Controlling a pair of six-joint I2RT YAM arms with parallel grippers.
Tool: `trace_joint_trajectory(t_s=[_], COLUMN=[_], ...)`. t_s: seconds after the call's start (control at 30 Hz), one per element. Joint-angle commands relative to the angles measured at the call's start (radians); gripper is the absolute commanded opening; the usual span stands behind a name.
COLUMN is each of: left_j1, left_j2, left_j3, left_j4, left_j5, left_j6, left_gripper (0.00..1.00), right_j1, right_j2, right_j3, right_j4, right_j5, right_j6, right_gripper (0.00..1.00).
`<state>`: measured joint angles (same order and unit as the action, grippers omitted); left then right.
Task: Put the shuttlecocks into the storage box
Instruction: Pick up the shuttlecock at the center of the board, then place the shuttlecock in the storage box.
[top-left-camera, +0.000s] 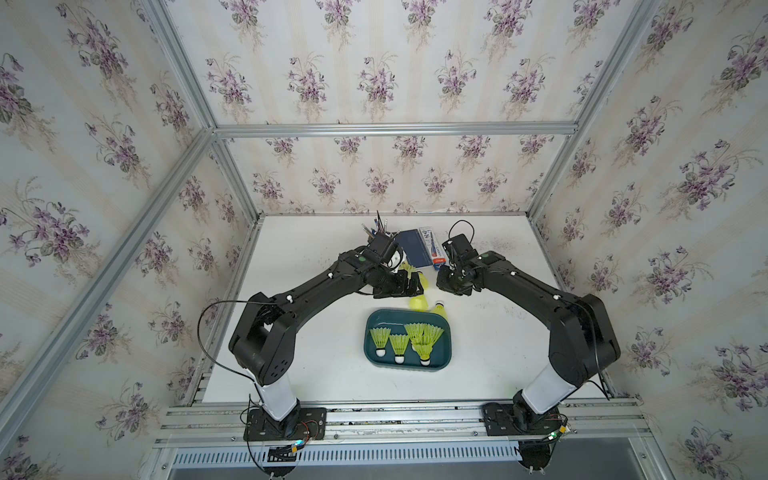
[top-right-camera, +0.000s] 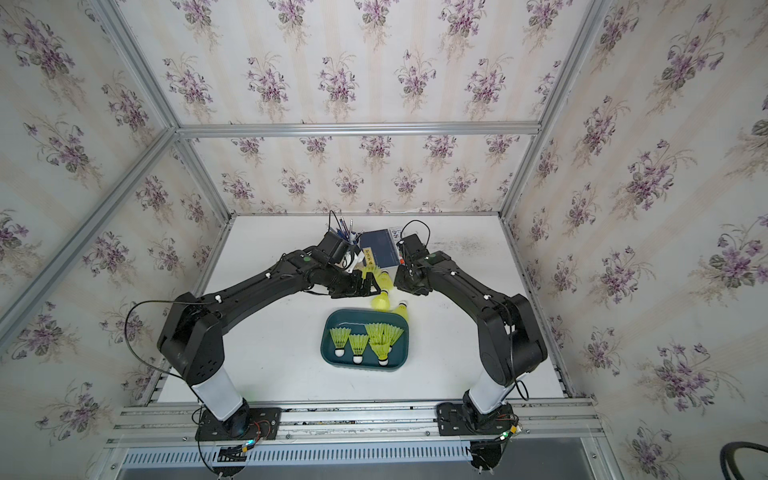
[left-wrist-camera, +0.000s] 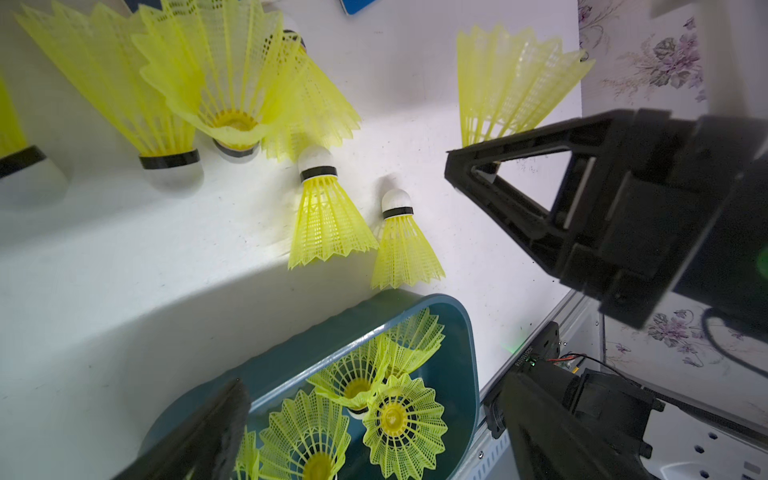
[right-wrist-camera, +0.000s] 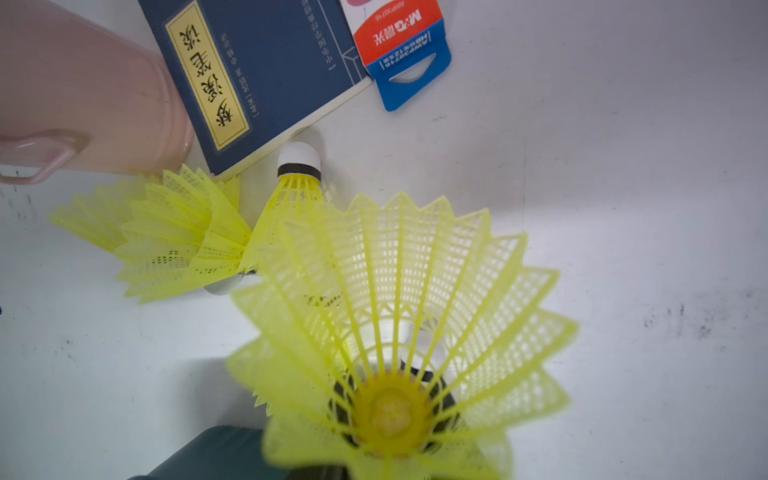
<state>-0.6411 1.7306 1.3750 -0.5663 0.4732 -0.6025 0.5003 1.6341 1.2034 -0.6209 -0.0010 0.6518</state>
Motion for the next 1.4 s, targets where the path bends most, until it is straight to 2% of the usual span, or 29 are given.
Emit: trace_joint_trajectory(t_s=[0.0, 0.43, 0.87, 1.0, 1.37], left_j1=[0.0, -0.002, -0.014, -0.03, -0.126], left_j2=[-0.037, -0.275, -0.667, -0.758, -0.835], left_j3=[-0.018, -0.206, -0.477, -0.548, -0.654], left_j4=[-0.024, -0.097, -0.209, -0.239, -0.228], left_j5=[-0.022, -0.072, -0.026, -0.005, -0.041], left_j6=[0.017, 0.007, -0.009, -0.026, -0.073], left_gripper=[0.98, 0.98, 0.98, 0.98, 0.98], right_j1=[0.026, 0.296, 0.602, 0.664, 0.727], right_j2=[-0.038, -0.181, -0.18, -0.147, -0.014], right_j3=[-0.005, -0.048, -0.092, -0.096, -0.058], right_j4=[-0.053, -0.128, -0.066, -0.035, 0.026], right_j5=[0.001, 0.013, 0.063, 0.087, 0.134], right_j6=[0.014, 0.15, 0.368, 0.414, 0.465], right_gripper=[0.21, 0.21, 0.21, 0.21, 0.21])
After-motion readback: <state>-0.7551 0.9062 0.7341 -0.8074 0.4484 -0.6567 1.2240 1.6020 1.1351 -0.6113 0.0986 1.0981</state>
